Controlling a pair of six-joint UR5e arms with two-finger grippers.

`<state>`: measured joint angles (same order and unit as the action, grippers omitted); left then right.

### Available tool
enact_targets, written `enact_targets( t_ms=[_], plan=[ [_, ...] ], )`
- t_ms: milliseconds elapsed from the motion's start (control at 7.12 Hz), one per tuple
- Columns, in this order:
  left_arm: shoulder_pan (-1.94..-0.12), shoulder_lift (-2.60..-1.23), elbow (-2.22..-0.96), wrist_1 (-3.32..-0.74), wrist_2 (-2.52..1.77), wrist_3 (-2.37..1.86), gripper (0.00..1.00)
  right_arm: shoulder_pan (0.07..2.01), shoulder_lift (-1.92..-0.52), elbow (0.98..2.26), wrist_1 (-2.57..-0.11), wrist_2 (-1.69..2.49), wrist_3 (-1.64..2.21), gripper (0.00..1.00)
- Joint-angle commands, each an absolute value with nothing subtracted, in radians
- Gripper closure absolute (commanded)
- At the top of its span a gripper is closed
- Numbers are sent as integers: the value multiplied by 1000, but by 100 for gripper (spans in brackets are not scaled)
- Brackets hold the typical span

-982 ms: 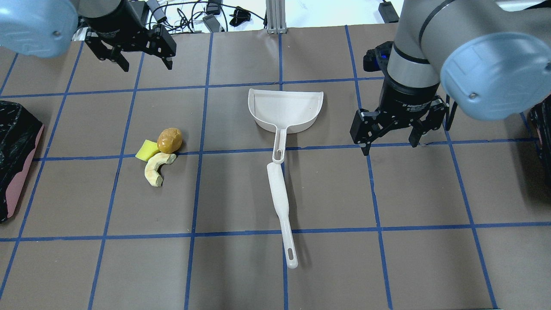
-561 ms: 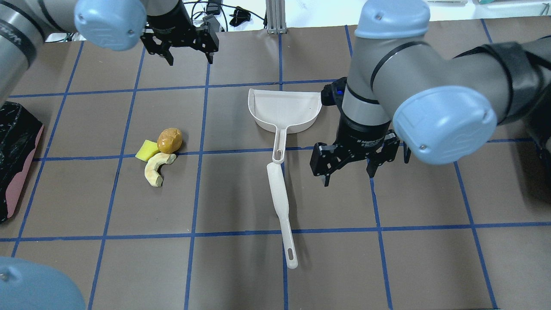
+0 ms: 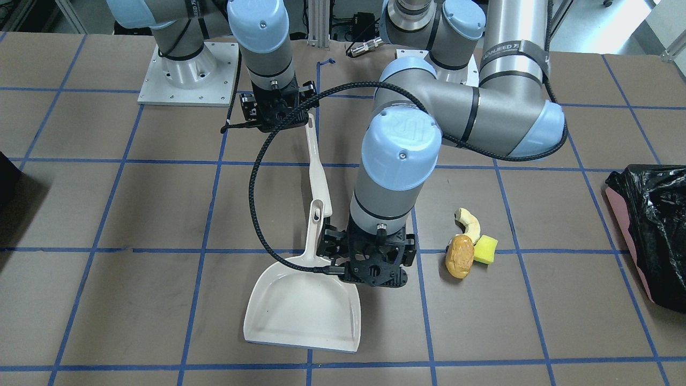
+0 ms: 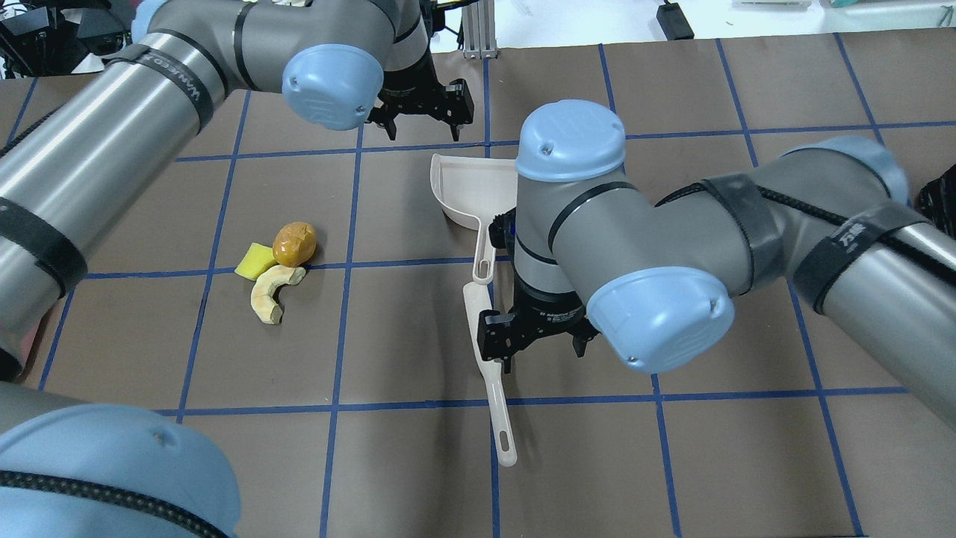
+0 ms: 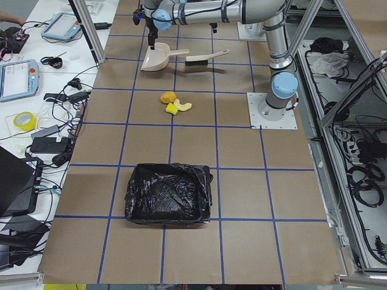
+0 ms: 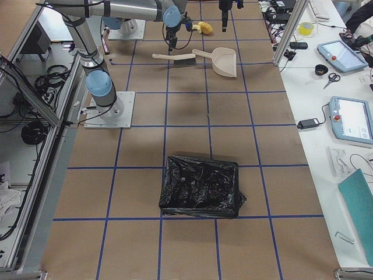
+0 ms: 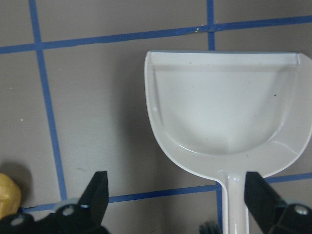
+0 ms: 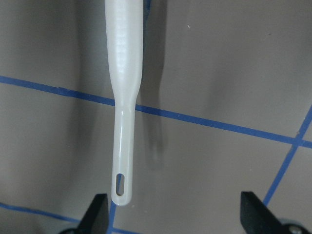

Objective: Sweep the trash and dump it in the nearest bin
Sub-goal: 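Grasp the white dustpan handle with the left gripper while the right grasps the brush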

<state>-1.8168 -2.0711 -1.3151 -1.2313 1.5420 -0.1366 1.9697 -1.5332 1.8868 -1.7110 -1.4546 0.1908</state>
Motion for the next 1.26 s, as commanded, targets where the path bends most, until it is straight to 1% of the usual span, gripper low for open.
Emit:
enact_targets(
  t_ms=[0,140,421,702,842,982,1123],
  plan=[
    [-1871,-2124,-1319,-1215,1528,-147,0,2029,-1485,1960,-1868,-1454,305,11],
    [-1899,-2144,-1324,-1216,1516,-150,0,2039,-1451,1970,-1909,-1454,333,15],
    [-1916,-2155,-1370,-1230,1487,-126,0,2078,-1393,1973,-1969,-1462,353,16],
    [-1917,-2154,-1428,-1235,1427,-62,0,2082,-1391,2006,-1992,-1468,354,16],
    [-1919,-2152,-1451,-1249,1428,-17,0,2082,-1393,2035,-2026,-1463,368,19],
    [-1917,-2151,-1460,-1267,1431,-12,0,2083,-1393,2052,-2051,-1459,370,27],
    [-1919,-2137,-1460,-1294,1431,-11,1,2092,-1391,2057,-2052,-1457,371,28]
  ],
)
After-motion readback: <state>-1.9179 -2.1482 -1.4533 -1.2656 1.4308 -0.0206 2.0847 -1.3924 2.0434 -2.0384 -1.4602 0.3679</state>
